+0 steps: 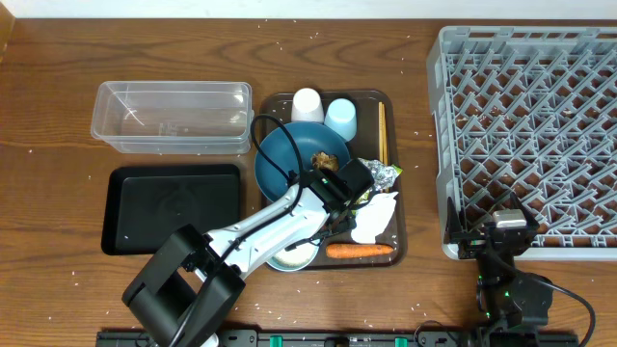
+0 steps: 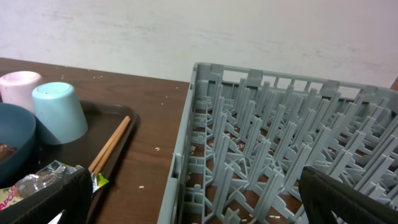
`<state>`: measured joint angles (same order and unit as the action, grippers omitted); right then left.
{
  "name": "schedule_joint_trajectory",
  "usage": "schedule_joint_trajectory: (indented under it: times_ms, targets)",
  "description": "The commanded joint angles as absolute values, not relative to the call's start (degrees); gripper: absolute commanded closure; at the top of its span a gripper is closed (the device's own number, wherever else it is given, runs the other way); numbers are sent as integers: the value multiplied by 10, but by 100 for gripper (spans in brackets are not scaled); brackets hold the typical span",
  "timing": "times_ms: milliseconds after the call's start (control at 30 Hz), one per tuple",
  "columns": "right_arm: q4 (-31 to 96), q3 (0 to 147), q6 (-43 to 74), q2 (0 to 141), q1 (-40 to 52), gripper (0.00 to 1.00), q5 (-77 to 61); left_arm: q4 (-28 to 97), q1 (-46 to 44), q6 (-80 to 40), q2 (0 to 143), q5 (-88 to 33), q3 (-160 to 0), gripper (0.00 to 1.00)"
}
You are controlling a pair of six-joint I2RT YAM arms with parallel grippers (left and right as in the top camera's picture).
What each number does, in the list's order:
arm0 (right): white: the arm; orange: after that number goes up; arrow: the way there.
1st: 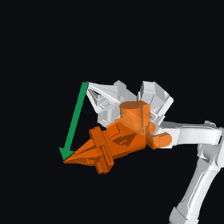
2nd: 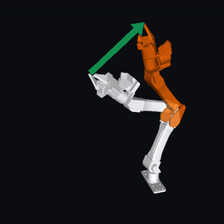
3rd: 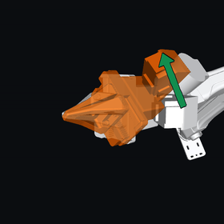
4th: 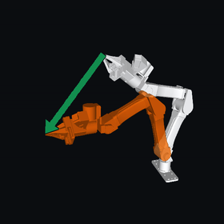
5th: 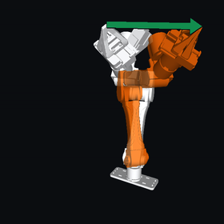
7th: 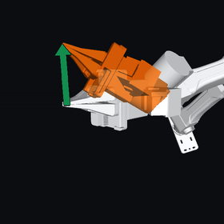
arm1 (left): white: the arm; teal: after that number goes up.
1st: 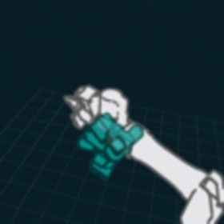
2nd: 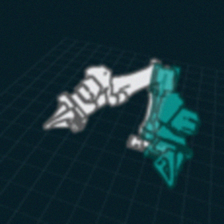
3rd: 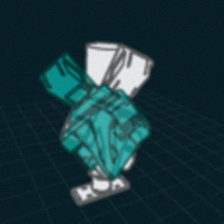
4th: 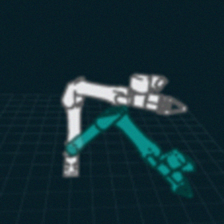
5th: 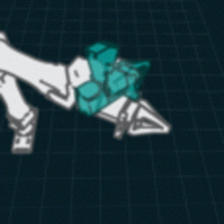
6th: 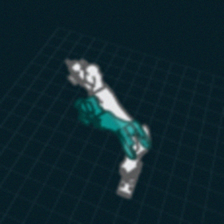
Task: Sort waste into correct bins and load items into the dishwasher rack
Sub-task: 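Lower the left gripper and grasp the rim of the light-blue bowl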
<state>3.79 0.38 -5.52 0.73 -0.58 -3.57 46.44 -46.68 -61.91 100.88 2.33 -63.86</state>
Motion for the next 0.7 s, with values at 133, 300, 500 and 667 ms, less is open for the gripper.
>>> schedule_joint_trajectory:
  times_ms: [133,300,500,667]
  targets:
    - [40,3,-58,8,-11,1,-32,463,-469,-627,1012,46,-640,16]
    - [40,3,-59,8,-11,1,-32,463,-477,-629,1029,41,-638,16]
    - [40,3,-59,8,-11,1,-32,461,-480,-629,1048,41,-638,20]
    - [40,3,-59,8,-11,1,-32,461,-480,-629,1048,41,-638,28]
